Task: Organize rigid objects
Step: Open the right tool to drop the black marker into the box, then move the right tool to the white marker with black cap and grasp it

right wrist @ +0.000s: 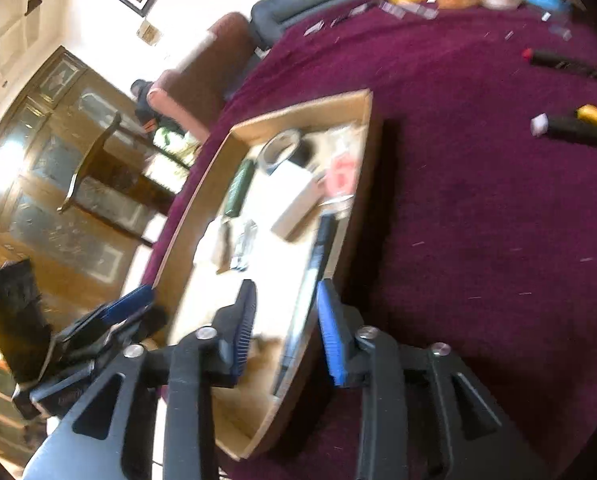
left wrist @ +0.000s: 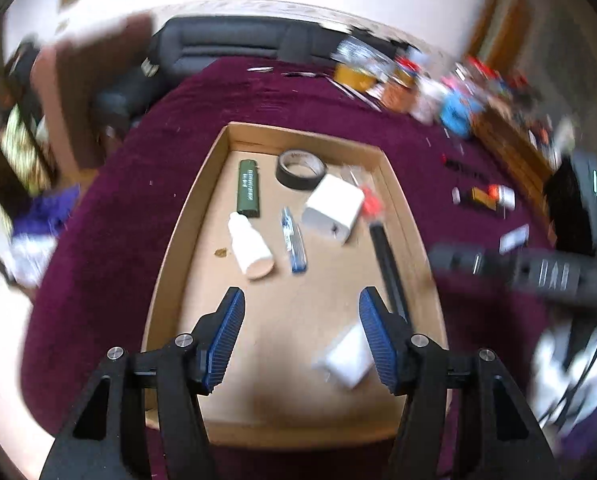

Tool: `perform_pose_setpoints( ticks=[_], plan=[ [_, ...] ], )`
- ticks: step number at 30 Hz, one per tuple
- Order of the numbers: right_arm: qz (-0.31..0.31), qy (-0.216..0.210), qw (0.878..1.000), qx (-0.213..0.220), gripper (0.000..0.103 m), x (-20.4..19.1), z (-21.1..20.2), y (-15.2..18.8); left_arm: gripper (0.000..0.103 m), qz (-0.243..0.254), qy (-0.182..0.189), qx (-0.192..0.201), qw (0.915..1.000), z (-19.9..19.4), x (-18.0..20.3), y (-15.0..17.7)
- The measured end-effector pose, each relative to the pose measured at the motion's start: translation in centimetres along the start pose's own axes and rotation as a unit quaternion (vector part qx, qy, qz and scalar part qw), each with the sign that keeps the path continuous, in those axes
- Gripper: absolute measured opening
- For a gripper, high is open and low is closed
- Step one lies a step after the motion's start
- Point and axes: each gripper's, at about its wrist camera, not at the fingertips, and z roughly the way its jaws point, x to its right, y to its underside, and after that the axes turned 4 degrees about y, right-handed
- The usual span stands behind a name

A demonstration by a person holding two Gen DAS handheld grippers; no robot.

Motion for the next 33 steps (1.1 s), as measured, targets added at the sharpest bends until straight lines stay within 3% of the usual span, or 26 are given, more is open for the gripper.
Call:
perform_pose_setpoints(
  ticks=[3, 6, 7, 8, 9, 10, 12, 13, 17, 19, 20, 21, 23, 28, 33],
  plan=[
    [0.006, 0.007, 1.0, 0.029, 0.043, 1.2, -2.0, 0.3, 0.054, 0.055, -0.001, -0.024, 0.9982, 1.0, 1.7, 0.8],
    [0.027, 0.011, 0.999, 0.046, 0.043, 2.9, -3.5, 0.6, 0.058, 0.069, 0.025, -0.05, 0.996, 3.3, 2.8, 0.8],
    [0.034, 0.014, 0.998, 0.051, 0.043, 3.4, -3.9, 0.6, 0.058, 0.066, 0.018, -0.069, 0.9953, 4.5, 2.9, 0.5],
    [0.041, 0.017, 0.997, 0.055, 0.043, 4.1, -4.5, 0.8, 0.056, 0.057, 0.012, -0.083, 0.9949, 5.4, 2.9, 0.3],
    [0.052, 0.019, 0.997, 0.06, 0.043, 5.1, -5.3, 1.2, 0.044, 0.042, 0.013, -0.097, 0.9944, 6.5, 2.7, 0.0],
    [0.059, 0.019, 0.996, 0.063, 0.043, 5.8, -5.8, 1.4, 0.042, 0.026, 0.02, -0.1, 0.9945, 7.4, 2.4, -0.4],
    [0.074, 0.026, 0.994, 0.072, 0.043, 7.2, -6.9, 1.8, 0.024, 0.0, 0.029, -0.091, 0.9955, 8.2, 2.2, -1.9],
    [0.082, 0.03, 0.993, 0.077, 0.043, 7.9, -7.5, 2.0, 0.022, -0.024, 0.041, -0.09, 0.9948, 8.8, 1.9, -2.9],
    [0.125, 0.034, 0.987, 0.09, 0.043, 10.9, -9.1, 2.7, 0.022, -0.057, 0.044, -0.057, 0.9958, 9.4, 2.3, -4.8],
    [0.136, 0.035, 0.985, 0.096, 0.043, 11.9, -9.9, 3.1, 0.023, -0.069, 0.064, -0.045, 0.9945, 8.2, 2.7, -5.0],
    [0.138, 0.037, 0.985, 0.1, 0.042, 12.4, -10.3, 3.3, 0.028, -0.071, 0.071, -0.039, 0.9942, 7.6, 2.8, -4.8],
    [0.14, 0.042, 0.984, 0.105, 0.043, 12.9, -10.7, 3.4, 0.04, -0.071, 0.072, -0.031, 0.9944, 6.7, 2.8, -4.7],
    [0.144, 0.056, 0.981, 0.116, 0.043, 14.1, -11.4, 3.4, 0.053, -0.065, 0.053, -0.014, 0.9964, 4.6, 2.6, -4.0],
    [0.146, 0.112, 0.971, 0.151, 0.043, 16.3, -12.5, 3.4, 0.054, -0.019, -0.015, -0.012, 0.9996, 1.3, 2.2, -1.7],
    [0.176, 0.12, 0.964, 0.16, 0.043, 18.7, -13.0, 4.0, 0.055, 0.063, -0.076, -0.057, 0.9935, 3.3, 4.7, 0.1]
  ],
)
